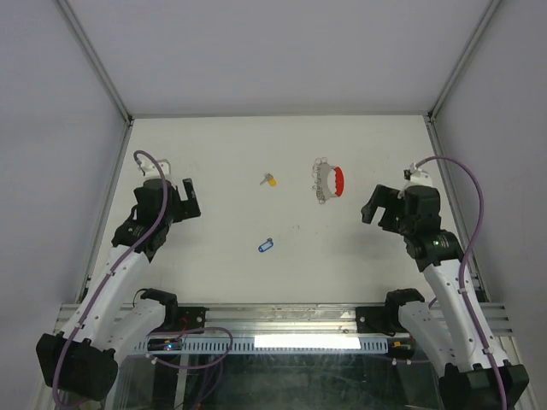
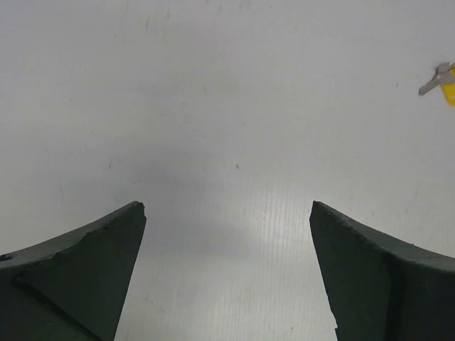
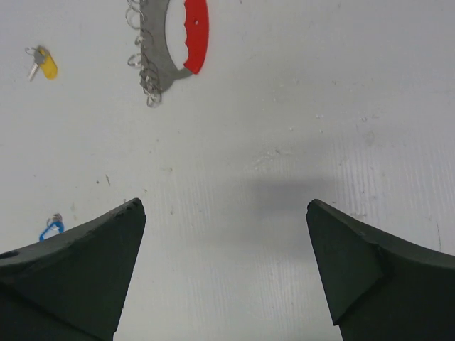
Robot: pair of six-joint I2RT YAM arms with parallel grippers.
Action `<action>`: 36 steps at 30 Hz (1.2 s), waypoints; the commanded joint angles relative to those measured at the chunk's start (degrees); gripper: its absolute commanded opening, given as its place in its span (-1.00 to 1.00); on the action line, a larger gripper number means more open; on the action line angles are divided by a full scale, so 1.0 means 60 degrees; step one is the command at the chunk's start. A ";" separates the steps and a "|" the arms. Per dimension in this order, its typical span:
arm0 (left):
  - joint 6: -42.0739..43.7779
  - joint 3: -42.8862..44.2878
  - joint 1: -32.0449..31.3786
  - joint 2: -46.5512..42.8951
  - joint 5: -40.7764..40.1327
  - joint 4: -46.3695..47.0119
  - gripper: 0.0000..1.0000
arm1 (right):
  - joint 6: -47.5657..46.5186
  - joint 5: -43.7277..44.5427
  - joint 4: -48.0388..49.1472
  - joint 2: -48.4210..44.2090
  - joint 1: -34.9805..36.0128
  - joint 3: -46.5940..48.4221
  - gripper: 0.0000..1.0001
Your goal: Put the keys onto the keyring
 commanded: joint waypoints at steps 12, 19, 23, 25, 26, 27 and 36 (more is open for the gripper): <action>-0.0348 0.1467 0.0349 0.1015 0.0224 0.2117 0.99 | 0.1056 0.0158 0.1610 0.1409 -0.0442 0.1586 1.00; -0.0562 0.1815 0.0459 0.1254 0.0681 0.2042 0.99 | 0.1296 -0.0132 0.1979 0.2915 -0.0456 0.2294 0.88; -0.0467 0.1815 0.0491 0.1449 0.1326 0.2043 0.98 | 0.1257 -0.0261 0.2074 0.4288 -0.0465 0.3023 0.83; -0.0459 0.1812 0.0507 0.1480 0.1423 0.2003 0.99 | 0.1255 -0.0294 0.1949 0.5119 -0.0475 0.3511 0.78; -0.0457 0.1807 0.0506 0.1484 0.1447 0.1980 0.98 | 0.1252 -0.0325 0.1947 0.5496 -0.0477 0.3742 0.75; -0.0440 0.1829 0.0503 0.1486 0.1460 0.1954 0.98 | 0.1254 -0.0341 0.1998 0.5878 -0.0461 0.3932 0.73; -0.0301 0.1793 0.0501 0.1315 0.1235 0.1762 0.99 | 0.0899 -0.0590 0.1833 0.9002 -0.0116 0.5749 0.53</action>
